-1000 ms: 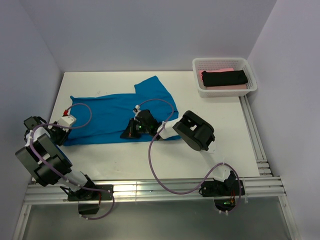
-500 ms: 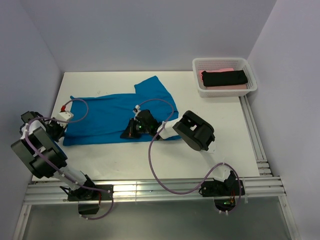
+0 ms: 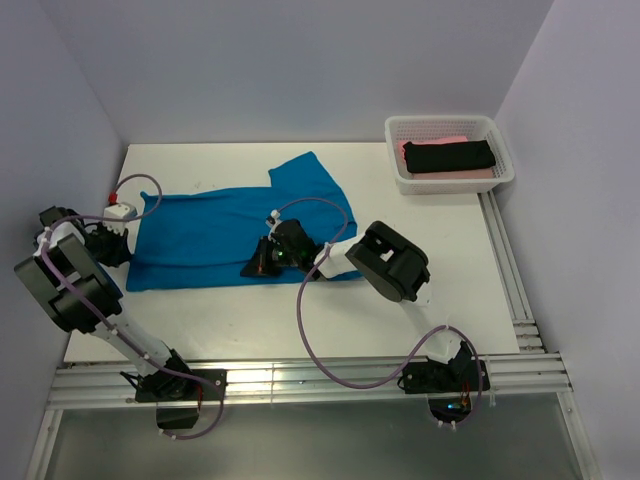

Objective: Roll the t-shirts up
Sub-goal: Fold the tshirt

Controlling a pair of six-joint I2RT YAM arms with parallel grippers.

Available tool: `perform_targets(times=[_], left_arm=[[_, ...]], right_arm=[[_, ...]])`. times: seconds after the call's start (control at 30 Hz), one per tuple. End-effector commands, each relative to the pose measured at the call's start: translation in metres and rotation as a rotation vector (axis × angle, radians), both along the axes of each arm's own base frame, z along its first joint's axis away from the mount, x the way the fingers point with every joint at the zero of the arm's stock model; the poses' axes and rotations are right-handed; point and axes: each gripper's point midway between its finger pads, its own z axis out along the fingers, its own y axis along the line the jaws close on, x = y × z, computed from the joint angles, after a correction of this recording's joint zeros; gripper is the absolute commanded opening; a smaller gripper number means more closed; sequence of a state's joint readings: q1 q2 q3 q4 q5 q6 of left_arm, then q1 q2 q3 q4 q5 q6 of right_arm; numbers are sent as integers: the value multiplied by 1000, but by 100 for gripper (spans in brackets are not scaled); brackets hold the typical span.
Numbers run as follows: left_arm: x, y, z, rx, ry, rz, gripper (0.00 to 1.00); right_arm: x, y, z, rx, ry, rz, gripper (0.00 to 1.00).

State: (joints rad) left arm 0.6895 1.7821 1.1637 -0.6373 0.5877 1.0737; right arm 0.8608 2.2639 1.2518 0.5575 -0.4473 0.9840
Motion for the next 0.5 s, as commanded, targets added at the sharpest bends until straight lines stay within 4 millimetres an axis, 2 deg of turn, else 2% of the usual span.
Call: perform_targets(times=[0.0, 0.33, 0.37, 0.4, 0.43, 0.47], left_arm=[[15, -10, 7, -72, 4, 35, 0], [39, -6, 9, -217, 66, 209, 0], [40, -5, 8, -228, 75, 225, 3], [40, -7, 9, -247, 81, 232, 9], [42, -7, 10, -262, 87, 246, 32], [43, -7, 12, -267, 85, 258, 44]], right_arm=[[-6, -9, -23, -62, 34, 4, 0], [-6, -9, -20, -59, 27, 4, 0], [-5, -9, -21, -60, 27, 4, 0], [-6, -8, -21, -56, 28, 5, 0], [-5, -8, -21, -56, 29, 5, 0], [-5, -8, -20, -55, 27, 6, 0]])
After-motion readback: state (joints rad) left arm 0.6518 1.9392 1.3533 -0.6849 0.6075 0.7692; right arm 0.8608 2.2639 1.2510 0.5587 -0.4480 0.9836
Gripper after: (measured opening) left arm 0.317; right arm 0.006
